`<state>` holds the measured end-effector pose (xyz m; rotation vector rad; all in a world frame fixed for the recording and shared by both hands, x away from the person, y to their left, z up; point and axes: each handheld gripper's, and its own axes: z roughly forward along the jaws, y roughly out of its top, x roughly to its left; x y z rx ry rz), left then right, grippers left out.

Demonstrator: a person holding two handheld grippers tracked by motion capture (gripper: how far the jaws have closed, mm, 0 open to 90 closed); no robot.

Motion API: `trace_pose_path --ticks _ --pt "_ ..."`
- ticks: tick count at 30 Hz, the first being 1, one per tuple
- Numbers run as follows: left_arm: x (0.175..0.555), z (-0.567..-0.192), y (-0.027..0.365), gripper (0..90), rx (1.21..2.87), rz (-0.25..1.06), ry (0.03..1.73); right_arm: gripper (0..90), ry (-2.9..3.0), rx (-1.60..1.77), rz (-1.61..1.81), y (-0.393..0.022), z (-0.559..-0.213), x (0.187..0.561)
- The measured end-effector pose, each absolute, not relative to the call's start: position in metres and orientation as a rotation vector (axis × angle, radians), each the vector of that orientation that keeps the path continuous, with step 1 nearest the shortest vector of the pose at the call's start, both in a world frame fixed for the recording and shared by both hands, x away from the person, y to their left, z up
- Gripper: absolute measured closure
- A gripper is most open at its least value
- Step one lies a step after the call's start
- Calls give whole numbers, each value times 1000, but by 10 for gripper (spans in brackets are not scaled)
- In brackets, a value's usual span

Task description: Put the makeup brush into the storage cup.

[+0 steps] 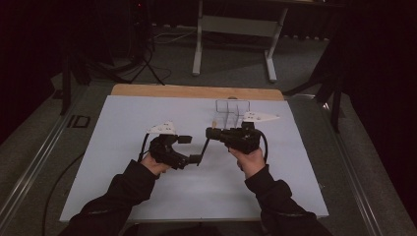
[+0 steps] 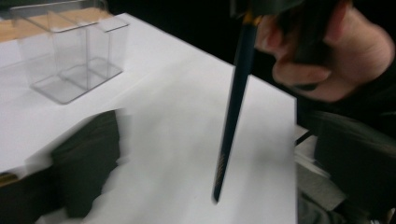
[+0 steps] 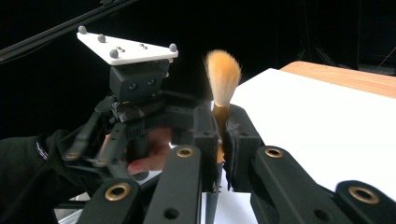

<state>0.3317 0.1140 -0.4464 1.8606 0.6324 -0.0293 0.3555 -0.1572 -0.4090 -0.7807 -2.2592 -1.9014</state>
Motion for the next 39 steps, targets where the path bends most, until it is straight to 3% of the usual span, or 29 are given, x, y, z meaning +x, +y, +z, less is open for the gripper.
trace_pose_path --ticks 2,9,13,39 --pt "329 -446 116 5 1878 31 645 845 -2285 -775 -1897 -158 -406 356" --pt "327 -443 131 0 1840 43 616 845 -2331 -766 -1889 -165 -397 357" --pt "324 -443 141 0 1809 143 614 845 -2361 -747 -1892 -168 -391 356" --pt "298 -459 207 0 1775 277 725 844 -2445 -721 -1939 -188 -355 368"
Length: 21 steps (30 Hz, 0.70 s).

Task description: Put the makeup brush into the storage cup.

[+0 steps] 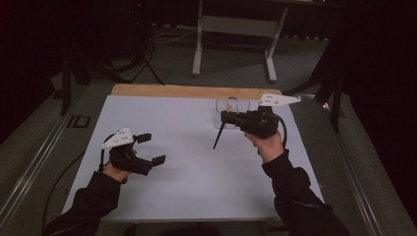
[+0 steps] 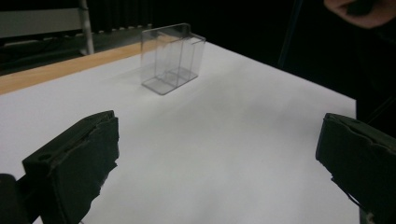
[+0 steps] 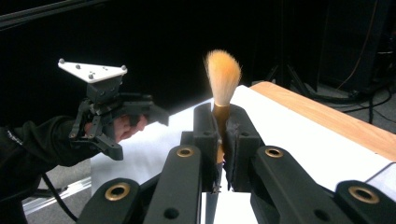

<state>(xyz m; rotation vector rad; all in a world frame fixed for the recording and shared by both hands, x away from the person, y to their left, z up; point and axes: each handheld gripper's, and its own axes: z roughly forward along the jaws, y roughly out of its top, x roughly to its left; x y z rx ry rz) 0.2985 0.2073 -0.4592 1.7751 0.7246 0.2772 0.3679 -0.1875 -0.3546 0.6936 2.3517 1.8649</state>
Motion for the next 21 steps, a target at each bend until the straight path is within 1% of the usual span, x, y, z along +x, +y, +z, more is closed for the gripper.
trace_pose_path --ticks 10,21 --pt "294 -467 222 0 1755 300 778 844 2302 701 1839 -207 -339 375" --pt "293 -482 225 0 1748 274 810 844 2248 731 1793 -229 -323 385"
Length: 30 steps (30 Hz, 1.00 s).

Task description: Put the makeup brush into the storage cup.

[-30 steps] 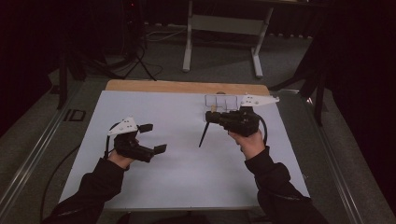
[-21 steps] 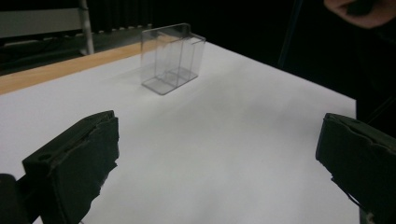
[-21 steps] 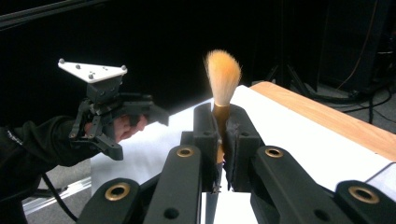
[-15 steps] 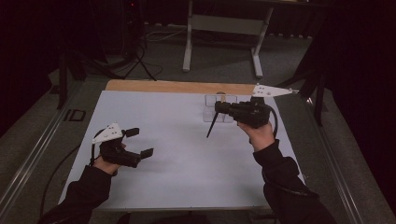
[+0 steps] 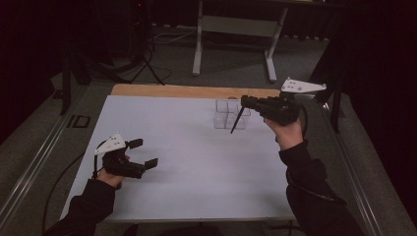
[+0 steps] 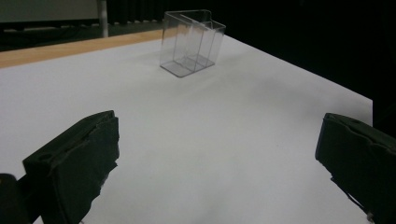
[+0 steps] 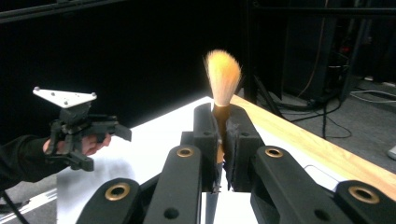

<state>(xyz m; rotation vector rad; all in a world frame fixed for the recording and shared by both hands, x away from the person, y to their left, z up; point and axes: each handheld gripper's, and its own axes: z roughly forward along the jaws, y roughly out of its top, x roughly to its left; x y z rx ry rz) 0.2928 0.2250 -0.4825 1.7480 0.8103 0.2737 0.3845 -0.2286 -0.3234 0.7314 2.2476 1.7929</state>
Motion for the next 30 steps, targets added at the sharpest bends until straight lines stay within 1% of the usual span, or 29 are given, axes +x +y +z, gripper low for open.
trace_pose_path --ticks 14,30 --pt "291 -493 228 0 1725 258 818 844 2219 768 1712 -238 -311 414" --pt "291 -495 232 0 1703 263 824 845 2208 830 1537 -228 -302 458"
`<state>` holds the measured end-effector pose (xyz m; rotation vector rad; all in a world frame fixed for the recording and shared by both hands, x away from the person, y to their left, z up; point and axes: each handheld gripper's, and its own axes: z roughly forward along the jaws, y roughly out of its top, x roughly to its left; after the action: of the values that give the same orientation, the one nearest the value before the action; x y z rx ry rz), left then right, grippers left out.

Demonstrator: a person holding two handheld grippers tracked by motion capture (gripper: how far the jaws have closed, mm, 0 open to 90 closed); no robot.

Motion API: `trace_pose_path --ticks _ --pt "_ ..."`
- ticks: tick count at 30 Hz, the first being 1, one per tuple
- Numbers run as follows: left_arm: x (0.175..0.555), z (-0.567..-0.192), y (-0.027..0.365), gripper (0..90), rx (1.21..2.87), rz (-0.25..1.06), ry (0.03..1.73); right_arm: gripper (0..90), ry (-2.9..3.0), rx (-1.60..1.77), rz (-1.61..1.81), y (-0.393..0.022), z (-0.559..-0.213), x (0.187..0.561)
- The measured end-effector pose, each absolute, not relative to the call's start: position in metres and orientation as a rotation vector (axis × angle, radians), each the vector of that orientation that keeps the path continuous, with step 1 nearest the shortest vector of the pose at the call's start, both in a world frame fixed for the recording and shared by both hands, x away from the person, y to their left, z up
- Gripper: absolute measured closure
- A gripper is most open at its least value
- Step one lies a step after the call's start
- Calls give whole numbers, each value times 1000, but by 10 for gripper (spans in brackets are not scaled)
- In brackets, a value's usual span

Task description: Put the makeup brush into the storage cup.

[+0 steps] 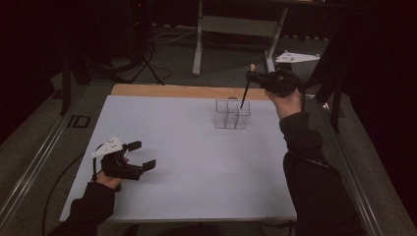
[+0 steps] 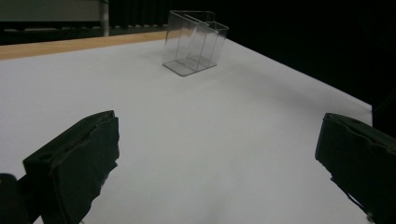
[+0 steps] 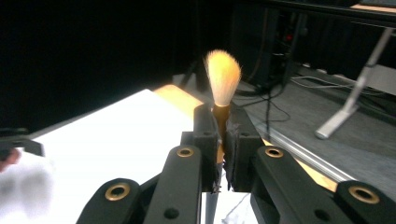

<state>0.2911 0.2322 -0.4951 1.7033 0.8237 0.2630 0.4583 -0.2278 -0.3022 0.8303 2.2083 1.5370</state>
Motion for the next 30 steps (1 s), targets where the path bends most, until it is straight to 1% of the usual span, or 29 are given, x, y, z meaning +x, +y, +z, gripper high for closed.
trace_pose_path --ticks 4,6,11,15,24,30 --pt "292 -497 232 0 1701 248 820 845 2208 837 1485 -223 -301 468" --pt "292 -498 232 20 1697 247 819 845 2204 849 1466 -221 -302 473" --pt "291 -497 231 13 1697 258 815 845 2199 891 1427 -220 -311 486" --pt "291 -498 231 6 1682 239 815 845 2188 924 1414 -220 -317 495" --pt "290 -500 230 0 1693 243 809 845 2165 1003 1445 -216 -341 509" --pt "290 -500 230 0 1685 240 805 844 2164 1014 1408 -213 -357 513"
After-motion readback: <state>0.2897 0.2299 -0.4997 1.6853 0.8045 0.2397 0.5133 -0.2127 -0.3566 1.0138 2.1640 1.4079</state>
